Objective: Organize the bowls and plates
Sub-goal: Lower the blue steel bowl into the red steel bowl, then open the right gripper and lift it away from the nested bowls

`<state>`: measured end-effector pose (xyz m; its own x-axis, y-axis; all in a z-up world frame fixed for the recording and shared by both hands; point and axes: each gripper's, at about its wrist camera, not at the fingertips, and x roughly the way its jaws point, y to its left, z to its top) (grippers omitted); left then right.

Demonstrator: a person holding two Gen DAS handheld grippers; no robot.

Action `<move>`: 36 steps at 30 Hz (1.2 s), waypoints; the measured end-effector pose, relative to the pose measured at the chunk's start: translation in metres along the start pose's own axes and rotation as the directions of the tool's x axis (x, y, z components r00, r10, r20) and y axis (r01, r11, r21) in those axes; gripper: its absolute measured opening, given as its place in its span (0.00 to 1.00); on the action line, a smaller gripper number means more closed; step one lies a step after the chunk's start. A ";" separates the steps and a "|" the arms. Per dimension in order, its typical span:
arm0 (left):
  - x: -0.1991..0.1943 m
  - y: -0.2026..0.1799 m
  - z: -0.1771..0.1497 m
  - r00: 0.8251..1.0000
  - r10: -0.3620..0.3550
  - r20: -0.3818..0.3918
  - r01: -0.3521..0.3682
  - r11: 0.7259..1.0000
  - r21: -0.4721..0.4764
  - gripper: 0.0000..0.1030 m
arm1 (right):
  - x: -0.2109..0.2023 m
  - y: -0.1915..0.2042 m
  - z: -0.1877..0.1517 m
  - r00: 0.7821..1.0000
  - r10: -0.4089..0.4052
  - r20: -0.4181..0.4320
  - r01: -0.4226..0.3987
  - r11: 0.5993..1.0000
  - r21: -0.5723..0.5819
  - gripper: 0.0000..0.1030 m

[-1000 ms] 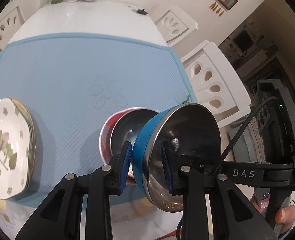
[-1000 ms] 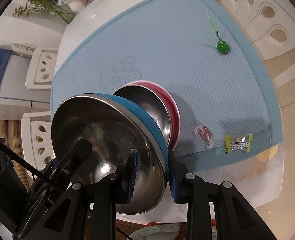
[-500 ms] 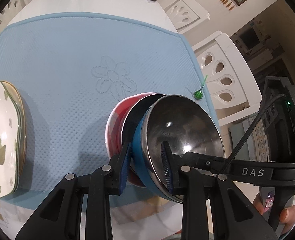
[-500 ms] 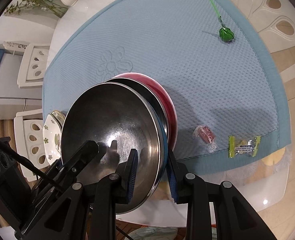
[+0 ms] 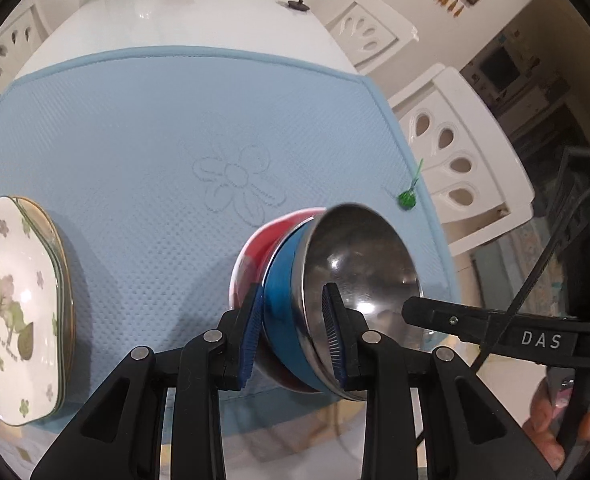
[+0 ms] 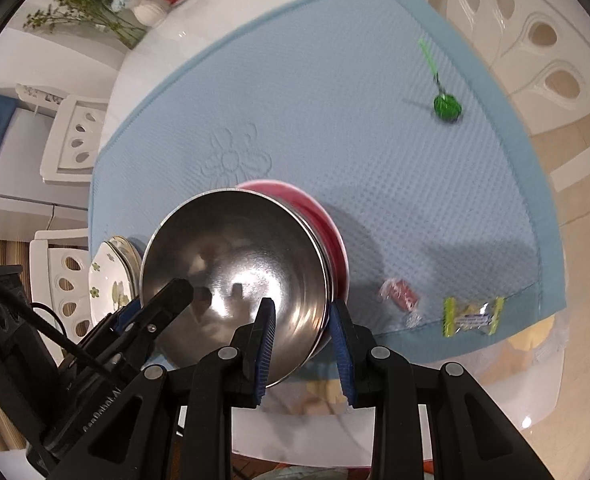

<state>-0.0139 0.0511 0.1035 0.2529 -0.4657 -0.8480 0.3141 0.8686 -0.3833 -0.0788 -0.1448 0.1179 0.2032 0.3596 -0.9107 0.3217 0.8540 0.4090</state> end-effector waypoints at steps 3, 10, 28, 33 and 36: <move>-0.008 0.005 0.003 0.999 0.016 0.029 -0.016 1.000 -0.007 0.27 | -0.006 -0.002 0.000 1.000 0.007 0.015 -0.007 1.000 0.001 0.27; -0.003 0.017 -0.001 1.000 0.010 0.013 -0.010 0.999 -0.051 0.27 | -0.005 -0.001 -0.006 1.000 0.009 0.007 -0.009 1.000 -0.022 0.27; -0.069 -0.014 -0.025 0.989 0.040 0.140 -0.042 0.999 0.014 0.28 | -0.058 0.045 -0.043 0.957 -0.122 0.262 0.194 0.943 -0.270 0.34; -0.087 -0.021 -0.038 0.985 0.041 0.169 -0.044 0.999 0.016 0.28 | -0.071 0.056 -0.068 0.936 -0.122 0.329 0.233 0.918 -0.321 0.45; -0.095 -0.025 -0.045 0.981 0.042 0.188 -0.045 0.999 0.013 0.31 | -0.077 0.059 -0.079 0.924 -0.127 0.360 0.256 0.906 -0.338 0.46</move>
<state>-0.0871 0.0816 0.1769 0.4335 -0.4523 -0.7794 0.3142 0.8865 -0.3396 -0.1487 -0.0925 0.2081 0.4799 0.0890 -0.8728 0.0304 0.9926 0.1180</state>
